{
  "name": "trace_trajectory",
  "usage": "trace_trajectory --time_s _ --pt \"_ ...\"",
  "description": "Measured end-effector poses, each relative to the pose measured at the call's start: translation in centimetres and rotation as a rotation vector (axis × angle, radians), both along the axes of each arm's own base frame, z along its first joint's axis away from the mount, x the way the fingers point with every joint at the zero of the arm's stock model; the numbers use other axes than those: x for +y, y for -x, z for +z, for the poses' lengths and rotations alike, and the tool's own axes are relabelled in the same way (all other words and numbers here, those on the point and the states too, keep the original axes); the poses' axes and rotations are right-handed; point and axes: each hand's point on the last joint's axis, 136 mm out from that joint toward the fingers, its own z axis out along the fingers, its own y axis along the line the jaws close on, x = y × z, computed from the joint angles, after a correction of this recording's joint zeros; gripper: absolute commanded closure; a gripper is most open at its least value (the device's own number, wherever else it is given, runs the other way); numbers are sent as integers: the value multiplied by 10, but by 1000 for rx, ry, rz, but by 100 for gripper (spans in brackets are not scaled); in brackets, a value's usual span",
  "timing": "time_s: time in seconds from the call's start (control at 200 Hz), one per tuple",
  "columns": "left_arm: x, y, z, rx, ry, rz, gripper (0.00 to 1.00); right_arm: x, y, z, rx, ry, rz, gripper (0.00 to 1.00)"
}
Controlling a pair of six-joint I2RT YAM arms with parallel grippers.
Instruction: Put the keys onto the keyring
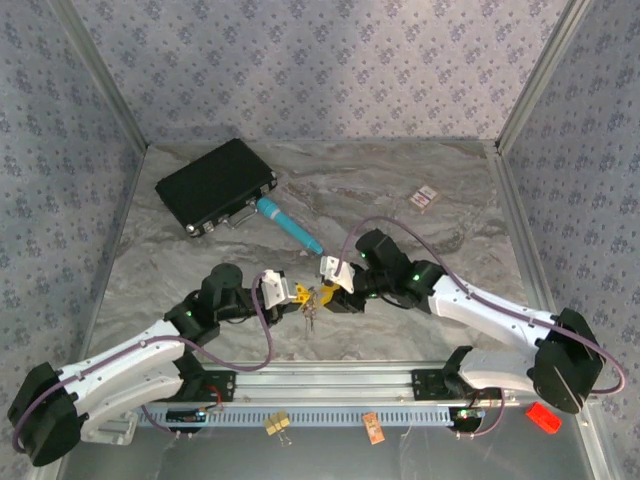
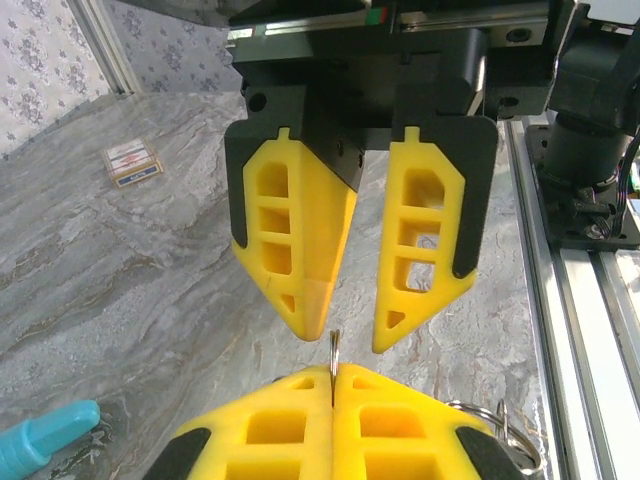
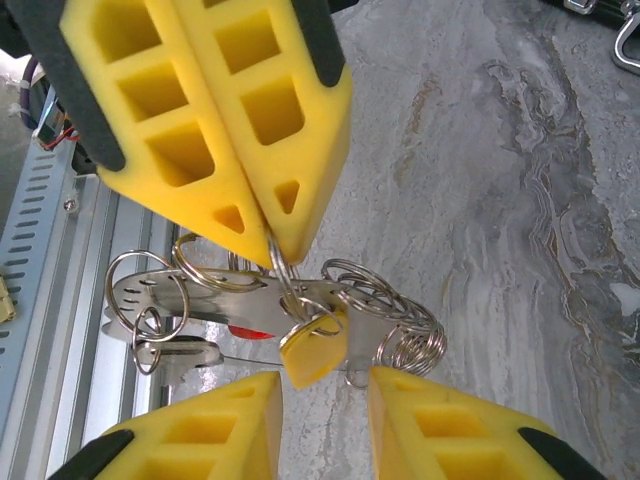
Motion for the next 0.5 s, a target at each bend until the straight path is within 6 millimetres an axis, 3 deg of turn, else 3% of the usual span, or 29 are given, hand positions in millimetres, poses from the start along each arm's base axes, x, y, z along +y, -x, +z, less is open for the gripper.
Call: trace_trajectory --time_s 0.24,0.5 --pt "0 -1 -1 -4 8 5 100 6 6 -8 13 -25 -5 65" --pt "1 -1 -4 0 11 11 100 -4 4 -37 5 -21 -89 63"
